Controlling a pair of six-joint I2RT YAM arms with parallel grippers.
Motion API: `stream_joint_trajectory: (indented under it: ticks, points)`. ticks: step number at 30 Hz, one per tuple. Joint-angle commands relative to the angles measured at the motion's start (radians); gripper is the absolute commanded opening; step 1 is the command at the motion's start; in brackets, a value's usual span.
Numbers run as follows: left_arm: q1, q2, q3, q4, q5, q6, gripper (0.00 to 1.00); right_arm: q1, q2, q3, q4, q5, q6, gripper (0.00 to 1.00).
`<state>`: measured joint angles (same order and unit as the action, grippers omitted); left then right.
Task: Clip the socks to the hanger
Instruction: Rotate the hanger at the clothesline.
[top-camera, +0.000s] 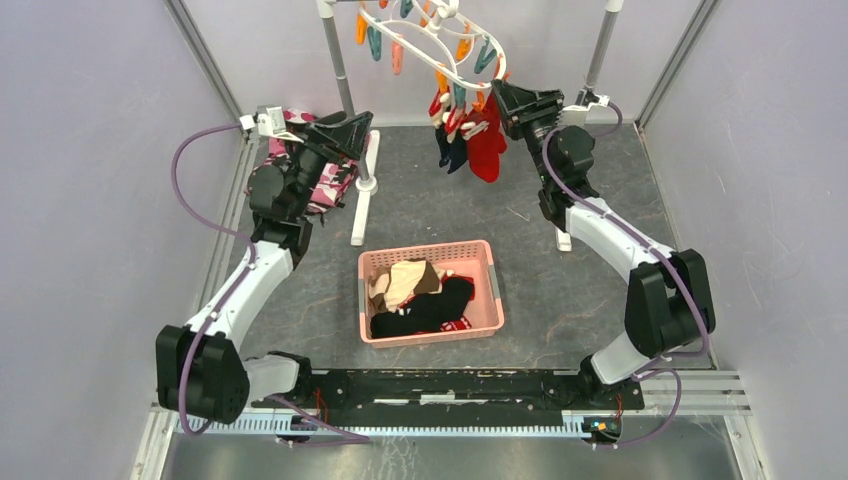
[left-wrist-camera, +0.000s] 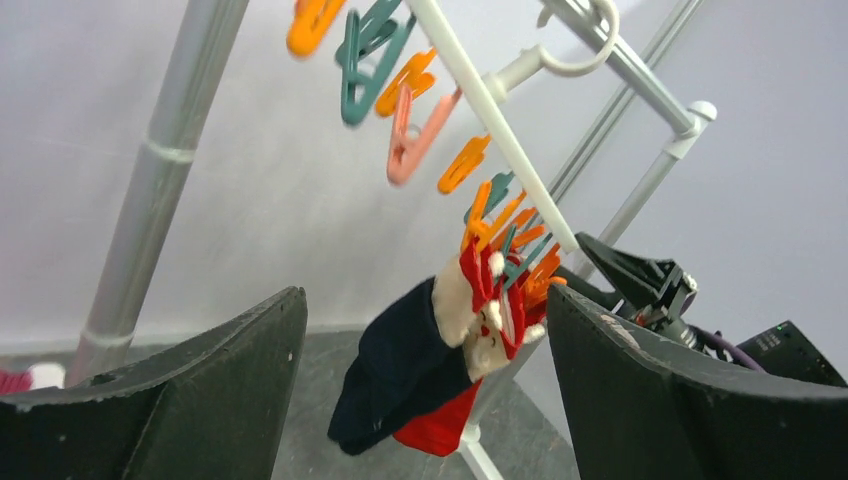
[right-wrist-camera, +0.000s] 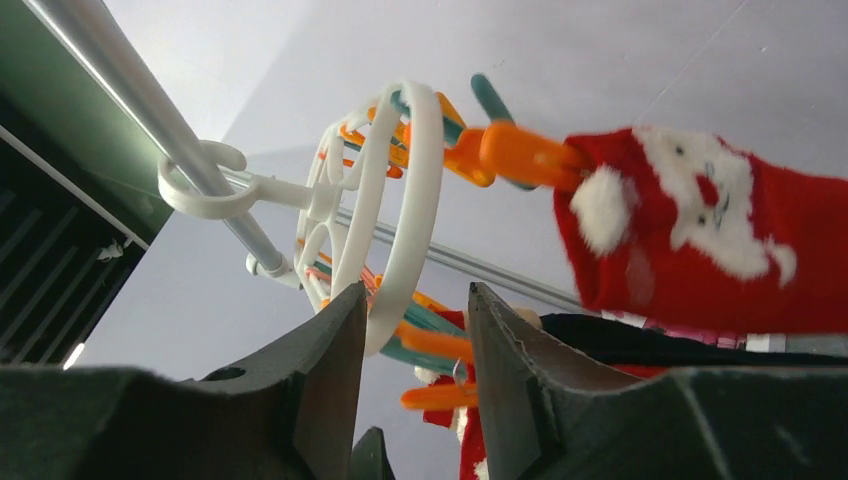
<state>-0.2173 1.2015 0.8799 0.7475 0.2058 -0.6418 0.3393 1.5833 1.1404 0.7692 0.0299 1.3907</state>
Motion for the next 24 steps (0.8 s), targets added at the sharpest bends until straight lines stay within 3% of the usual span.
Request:
stream_joint_trajectory:
  ticks: [1,7,15,24]
  points:
    - [0.004,0.066,0.085,0.123,0.040,-0.083,0.94,-0.008,-0.064,-0.020,0.054,-0.058,0.006,0.49]
    - [0.004,0.148,0.130,0.222,0.063,-0.169,0.94,-0.020,-0.109,-0.059,0.075,-0.105,-0.060,0.50]
    - [0.017,0.160,0.142,0.199,0.057,-0.038,1.00,-0.071,-0.175,-0.131,0.121,-0.185,-0.230,0.51]
    - [0.041,0.318,0.281,0.210,0.212,-0.031,1.00,-0.128,-0.213,-0.195,0.340,-0.382,-0.381,0.56]
